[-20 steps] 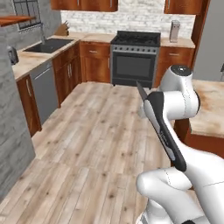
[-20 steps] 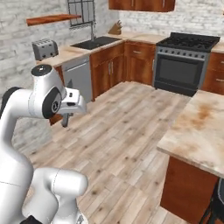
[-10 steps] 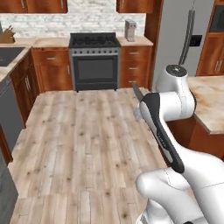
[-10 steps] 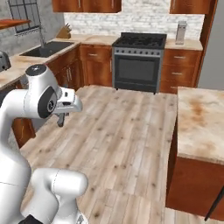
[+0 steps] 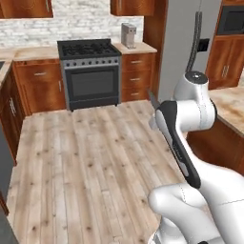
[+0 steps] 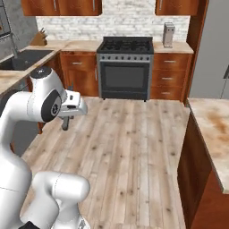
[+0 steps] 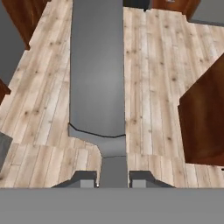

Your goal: Pick up the metallic utensils from the counter and place them in the open drawer. Make sure not to pick up any wooden utensils.

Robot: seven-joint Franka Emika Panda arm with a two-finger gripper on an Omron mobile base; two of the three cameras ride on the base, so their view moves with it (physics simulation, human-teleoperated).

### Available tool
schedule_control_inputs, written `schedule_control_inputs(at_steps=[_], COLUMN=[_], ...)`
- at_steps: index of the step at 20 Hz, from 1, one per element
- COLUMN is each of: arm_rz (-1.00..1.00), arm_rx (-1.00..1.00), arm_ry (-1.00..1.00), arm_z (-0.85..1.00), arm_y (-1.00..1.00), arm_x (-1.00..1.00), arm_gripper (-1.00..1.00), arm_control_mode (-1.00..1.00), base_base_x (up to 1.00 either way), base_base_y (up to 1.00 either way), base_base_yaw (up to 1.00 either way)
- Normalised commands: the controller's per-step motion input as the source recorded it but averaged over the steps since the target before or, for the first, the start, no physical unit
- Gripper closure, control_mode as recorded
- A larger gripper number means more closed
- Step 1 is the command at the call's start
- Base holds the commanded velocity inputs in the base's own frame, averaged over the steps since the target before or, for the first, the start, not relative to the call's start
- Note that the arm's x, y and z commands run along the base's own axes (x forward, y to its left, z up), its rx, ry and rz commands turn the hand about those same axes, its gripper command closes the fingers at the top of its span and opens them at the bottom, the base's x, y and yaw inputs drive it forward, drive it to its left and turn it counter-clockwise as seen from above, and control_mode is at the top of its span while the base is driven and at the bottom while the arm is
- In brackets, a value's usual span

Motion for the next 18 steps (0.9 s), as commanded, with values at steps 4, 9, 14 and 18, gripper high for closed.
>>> schedule_control_inputs(at_steps=[4, 9, 14, 18], arm_rz=[0.0, 0.0, 0.0, 0.0], arm_rx=[0.0, 0.0, 0.0, 0.0], arm_ry=[0.0, 0.0, 0.0, 0.0], arm_z=[0.0, 0.0, 0.0, 0.0], arm_y=[0.0, 0.0, 0.0, 0.0], arm_x=[0.0, 0.0, 0.0, 0.0], arm_gripper=[1.0, 1.0, 1.0, 1.0], arm_control_mode=[1.0, 1.0, 1.0, 1.0], base_base_x=[0.82, 1.0, 1.0, 1.0], base_base_y=[0.52, 0.3, 0.0, 0.0], base_base_yaw=[-0.11, -0.01, 0.09, -0.13])
